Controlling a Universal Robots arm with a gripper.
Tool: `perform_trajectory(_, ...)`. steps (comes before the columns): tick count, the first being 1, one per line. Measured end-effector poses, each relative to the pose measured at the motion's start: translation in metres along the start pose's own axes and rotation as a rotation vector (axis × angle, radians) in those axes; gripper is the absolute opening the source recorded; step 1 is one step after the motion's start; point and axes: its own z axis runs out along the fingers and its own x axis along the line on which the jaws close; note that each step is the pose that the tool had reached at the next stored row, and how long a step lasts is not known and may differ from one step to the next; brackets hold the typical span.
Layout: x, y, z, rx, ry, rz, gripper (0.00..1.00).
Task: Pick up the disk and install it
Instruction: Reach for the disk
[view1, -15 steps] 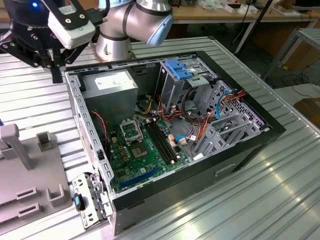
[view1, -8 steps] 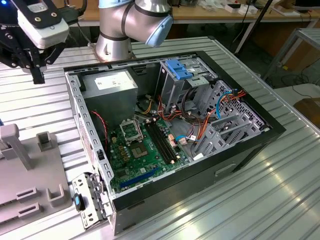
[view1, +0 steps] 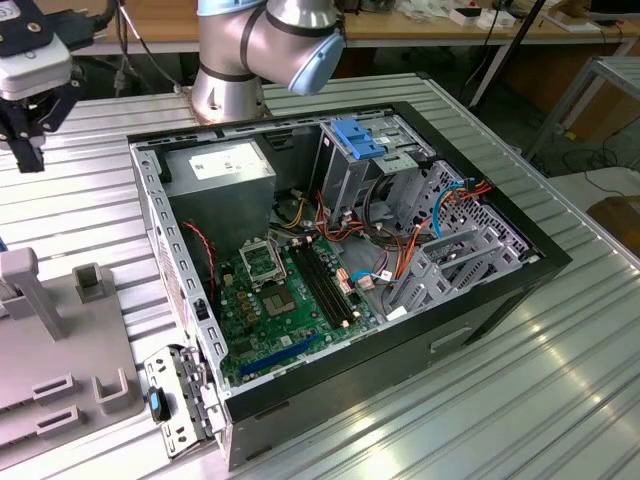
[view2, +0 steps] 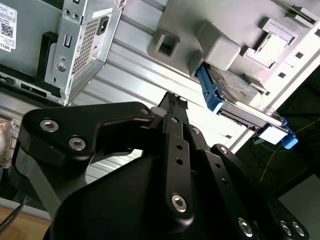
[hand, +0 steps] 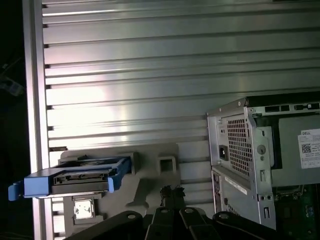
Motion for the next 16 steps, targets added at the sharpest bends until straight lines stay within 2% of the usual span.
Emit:
perform_trajectory(1,0.0035,0.0000,-0.0001,0.0000,0.0000,0.000,0.11)
perform_trajectory(2,0.0103,0.0002,-0.0003,0.0001,0.0001,0.001,0.11)
perform_trajectory(4,0.0177,0.0004,-0.0005,0.0001,0.0001,0.001,0.11)
perform_trajectory(5,0.0232,0.0007,-0.0006,0.0001,-0.0001,0.001,0.11)
perform_trajectory(6,0.0324,0.0012,-0.0008,0.0001,0.0001,0.001,0.11)
perform_trajectory(7,0.0376,0.0015,-0.0009,0.0001,0.0000,0.002,0.11)
perform_trajectory(12,0.0554,0.0023,-0.0014,0.0002,0.0000,0.002,0.11)
perform_trajectory(16,0.0728,0.0027,-0.0017,0.0001,-0.0001,0.003,0.11)
